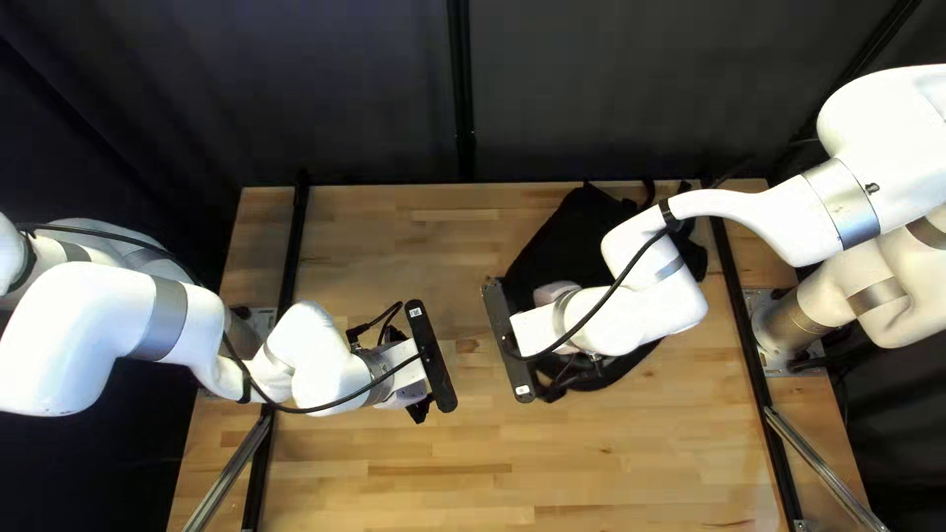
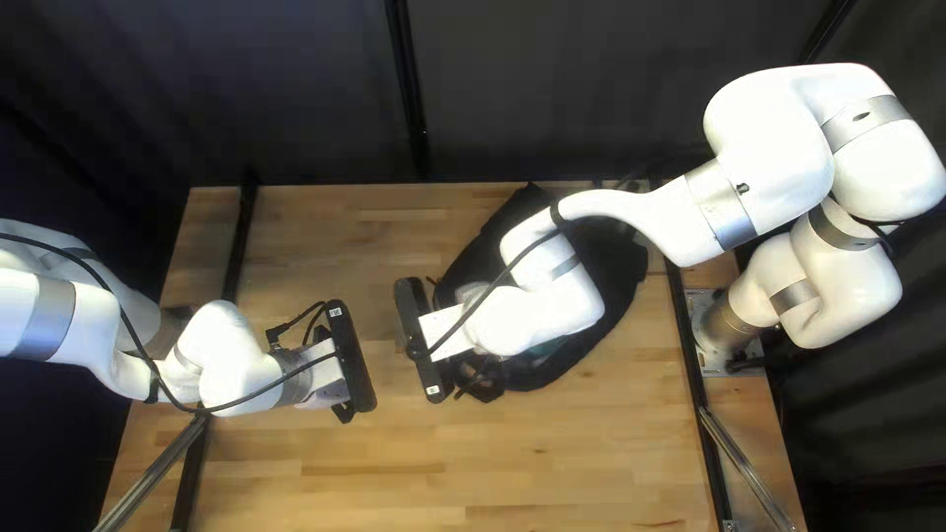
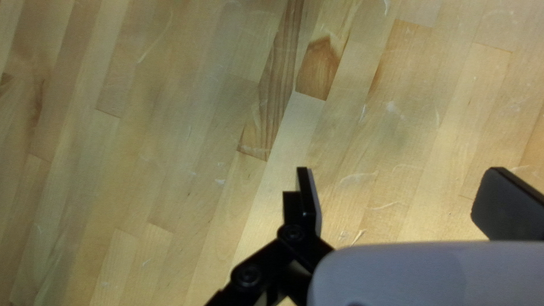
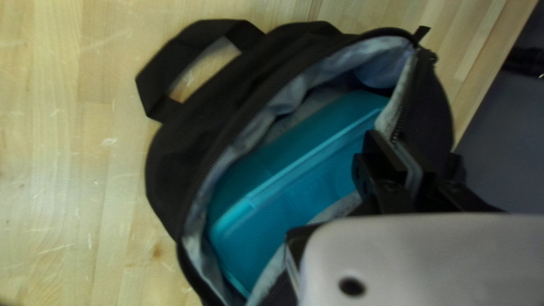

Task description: Remove a lunch box from a kids backpack

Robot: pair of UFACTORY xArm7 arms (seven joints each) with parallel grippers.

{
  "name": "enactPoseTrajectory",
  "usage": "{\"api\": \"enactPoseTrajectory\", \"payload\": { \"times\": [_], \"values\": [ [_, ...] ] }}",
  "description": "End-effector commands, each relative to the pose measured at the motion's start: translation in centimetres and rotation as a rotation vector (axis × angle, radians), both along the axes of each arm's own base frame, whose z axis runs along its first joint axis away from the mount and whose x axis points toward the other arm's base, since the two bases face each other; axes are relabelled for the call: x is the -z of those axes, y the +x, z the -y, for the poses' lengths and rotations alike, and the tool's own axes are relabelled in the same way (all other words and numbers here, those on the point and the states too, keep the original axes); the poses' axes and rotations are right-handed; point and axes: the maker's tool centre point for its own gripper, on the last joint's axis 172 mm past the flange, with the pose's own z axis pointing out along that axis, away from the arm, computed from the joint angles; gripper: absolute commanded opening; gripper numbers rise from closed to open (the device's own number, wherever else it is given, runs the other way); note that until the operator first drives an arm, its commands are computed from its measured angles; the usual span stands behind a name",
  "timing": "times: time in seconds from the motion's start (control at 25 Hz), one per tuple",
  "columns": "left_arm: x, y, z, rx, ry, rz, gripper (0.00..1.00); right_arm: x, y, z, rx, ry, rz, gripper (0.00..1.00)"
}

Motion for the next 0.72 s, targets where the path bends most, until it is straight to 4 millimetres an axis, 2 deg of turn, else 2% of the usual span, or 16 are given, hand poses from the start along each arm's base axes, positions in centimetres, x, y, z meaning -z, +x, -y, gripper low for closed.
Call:
{"api": "enactPoseTrajectory", "payload": {
  "times": [0.04,0.16,0.28,0.4,0.56,0.72],
  "values": [
    [0.0,-0.3,0.0,-0.001,0.004,0.003,1.0,-2.3,1.5,-1.5,-0.035,-0.007,-0.01,0.0],
    [0.0,-0.4,0.1,0.0,0.005,0.005,1.0,-4.2,2.4,-2.6,-0.055,-0.01,-0.018,0.0],
    [0.0,-0.3,0.2,0.002,0.005,0.008,1.0,-5.2,2.7,-2.7,-0.066,-0.011,-0.028,0.0],
    [0.1,-0.1,0.3,0.005,0.005,0.011,1.0,-5.4,2.5,-0.7,-0.071,0.0,-0.045,0.0],
    [0.2,-0.2,0.3,0.007,0.004,0.013,1.0,-4.4,1.8,3.0,-0.072,0.034,-0.048,0.0],
    [0.3,-0.3,0.3,0.006,0.004,0.012,1.0,-4.4,0.9,5.7,-0.071,0.052,-0.043,0.0]
  ]
}}
